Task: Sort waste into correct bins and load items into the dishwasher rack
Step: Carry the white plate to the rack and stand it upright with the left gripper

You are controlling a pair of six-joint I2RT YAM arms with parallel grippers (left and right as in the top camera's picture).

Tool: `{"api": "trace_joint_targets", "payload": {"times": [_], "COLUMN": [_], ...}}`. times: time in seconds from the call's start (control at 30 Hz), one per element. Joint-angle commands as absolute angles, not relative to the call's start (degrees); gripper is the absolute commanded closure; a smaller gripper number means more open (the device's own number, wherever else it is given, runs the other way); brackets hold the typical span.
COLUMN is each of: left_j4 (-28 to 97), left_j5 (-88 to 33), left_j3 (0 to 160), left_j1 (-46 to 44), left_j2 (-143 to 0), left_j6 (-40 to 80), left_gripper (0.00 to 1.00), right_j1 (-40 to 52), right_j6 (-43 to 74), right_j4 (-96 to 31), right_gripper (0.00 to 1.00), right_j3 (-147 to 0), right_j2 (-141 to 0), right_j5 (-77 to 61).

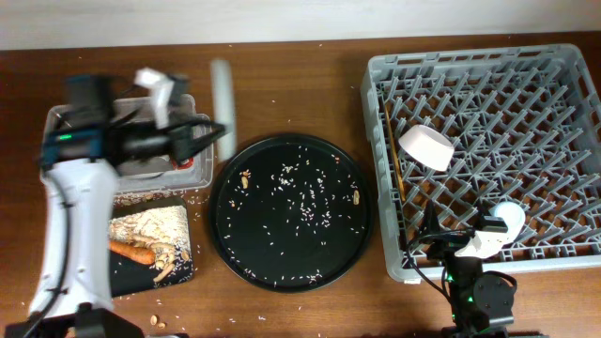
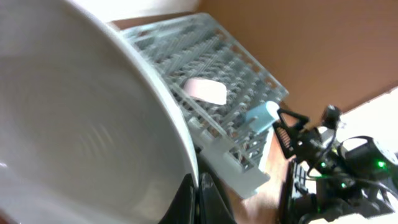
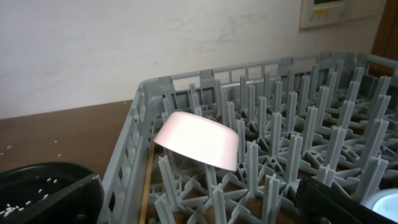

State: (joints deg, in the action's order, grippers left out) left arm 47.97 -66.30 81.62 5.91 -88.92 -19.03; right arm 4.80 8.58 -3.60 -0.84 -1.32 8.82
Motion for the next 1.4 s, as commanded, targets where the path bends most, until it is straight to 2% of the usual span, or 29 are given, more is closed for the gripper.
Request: {"api": "trace_joint_targets", "payload": {"times": [0.0,0.07,0.17,0.43,0.6,0.77,0.8,0.87,0.9,0.93,1.0,1.03,1.07,1.17,1.27,1.37], "left_j4": [32.69,21.28,8.51,-27.11,-30.89,-30.85,-30.85,-30.85,-30.83,-30.79,-30.83,-30.87,-30.85,-29.78,-22.02,-7.25], "left_j5": [-61.78,-58.41,-57.28,-57.1,-52.99,-49.08,-48.23,-47.16,-46.81,-46.65,-46.89,-47.4,-47.81,-48.75,-48.4,-46.17], "left_j3": [81.89,81.89,81.89,81.89,81.89,81.89,81.89,81.89,81.89,81.89,81.89,81.89,81.89,81.91,81.91,81.91], "left_j1": [-5.67,-12.34,-18.76,-28.47,-29.32,-29.36,-29.36,-29.36,-29.34,-29.3,-29.19,-28.91,-28.62,-27.46,-25.32,-22.33], "left_j2": [-87.96,-88.62,-90.56,-104.97,-111.77,-115.15,-115.48,-116.09,-116.31,-116.44,-116.46,-116.46,-116.46,-116.31,-114.08,-109.21], "left_j6": [3.97,13.06,19.75,47.29,57.69,58.7,58.67,58.67,58.65,58.52,58.0,57.04,56.29,55.64,52.49,43.79], "left_gripper": [1.0,1.0,1.0,1.0,1.0,0.99,0.95,0.72,0.56,0.46,0.34,0.04,0.01,0.01,0.01,0.01], "right_j1": [4.47,4.47,4.47,4.47,4.47,4.47,4.47,4.47,4.47,4.47,4.47,4.47,4.47,4.47,4.47,4.47], "right_j6": [8.38,8.38,8.36,8.38,8.38,8.36,8.38,8.38,8.38,8.38,8.38,8.38,8.38,8.38,8.38,8.36], "right_j4": [-3.62,-3.62,-3.62,-3.62,-3.62,-3.62,-3.62,-3.62,-3.62,-3.62,-3.62,-3.62,-3.62,-3.62,-3.62,-3.62], "right_gripper": [0.02,0.02,0.02,0.02,0.02,0.02,0.02,0.02,0.02,0.02,0.02,0.02,0.02,0.02,0.02,0.02], "right_j3": [-0.32,-0.32,-0.32,-0.32,-0.32,-0.32,-0.32,-0.32,-0.32,-0.32,-0.32,-0.32,-0.32,-0.32,-0.32,-0.32], "right_j2": [-0.84,-0.84,-0.84,-0.84,-0.84,-0.84,-0.84,-0.84,-0.84,-0.84,-0.84,-0.84,-0.84,-0.84,-0.84,-0.84], "right_j5": [9.28,9.28,9.28,9.28,9.28,9.28,9.28,9.28,9.28,9.28,9.28,9.28,9.28,9.28,9.28,9.28]}}
